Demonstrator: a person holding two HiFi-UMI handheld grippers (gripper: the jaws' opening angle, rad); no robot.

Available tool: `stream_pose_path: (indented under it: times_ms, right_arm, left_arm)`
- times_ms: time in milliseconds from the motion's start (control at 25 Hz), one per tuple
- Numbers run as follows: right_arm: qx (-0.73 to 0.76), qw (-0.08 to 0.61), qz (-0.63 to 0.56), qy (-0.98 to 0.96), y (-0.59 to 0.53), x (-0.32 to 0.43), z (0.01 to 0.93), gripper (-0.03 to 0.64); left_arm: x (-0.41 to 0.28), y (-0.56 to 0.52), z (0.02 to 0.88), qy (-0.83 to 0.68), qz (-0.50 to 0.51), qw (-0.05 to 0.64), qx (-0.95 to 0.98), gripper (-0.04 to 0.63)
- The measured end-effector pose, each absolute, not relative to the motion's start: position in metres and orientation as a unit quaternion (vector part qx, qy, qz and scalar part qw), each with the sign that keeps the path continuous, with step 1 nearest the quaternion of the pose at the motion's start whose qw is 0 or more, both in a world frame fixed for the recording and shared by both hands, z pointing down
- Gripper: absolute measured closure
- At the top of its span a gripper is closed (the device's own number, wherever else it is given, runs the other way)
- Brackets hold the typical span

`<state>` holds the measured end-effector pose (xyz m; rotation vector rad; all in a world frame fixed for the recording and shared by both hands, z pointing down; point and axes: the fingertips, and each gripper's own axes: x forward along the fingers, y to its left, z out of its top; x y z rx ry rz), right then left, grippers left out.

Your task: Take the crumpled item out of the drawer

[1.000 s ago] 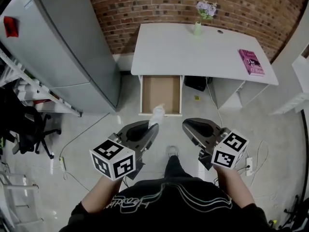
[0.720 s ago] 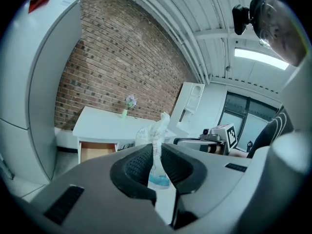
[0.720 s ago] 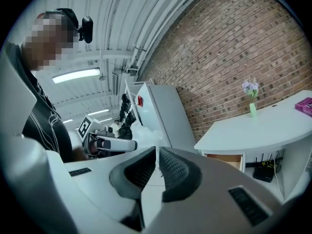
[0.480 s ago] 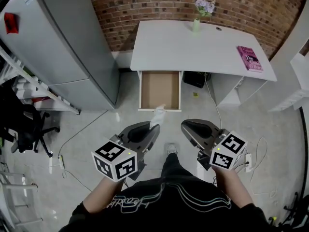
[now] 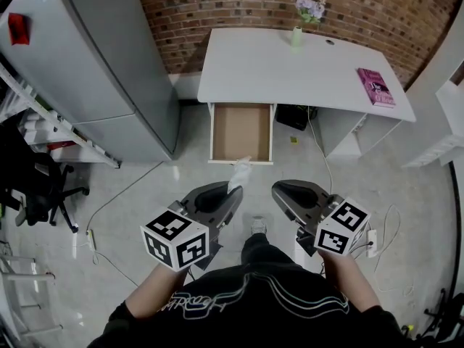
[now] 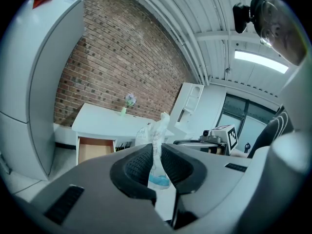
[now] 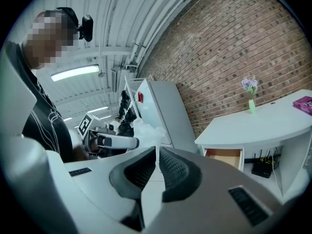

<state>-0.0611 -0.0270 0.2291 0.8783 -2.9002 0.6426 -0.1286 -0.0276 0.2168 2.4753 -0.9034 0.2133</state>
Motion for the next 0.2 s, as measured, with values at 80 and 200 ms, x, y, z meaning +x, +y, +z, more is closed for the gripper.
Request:
stream_pose_path:
  times_ms: [80,200]
  right_arm:
    - [0.285,0.023,0.208,-0.936,-0.0274,-0.0603,0.2297,0.563]
    - [0.288,0.022,0.208,-0.935,-0.0296,-0.0580,0.2303,0.563]
  left_arm:
    - [-0.1283,-0.0278,0.2188,-0.330,0.078,0.249,0.907,0.528]
    - [-0.1268,-0.0287,0.2215,-0.329,0.079,0.251,0.907,0.528]
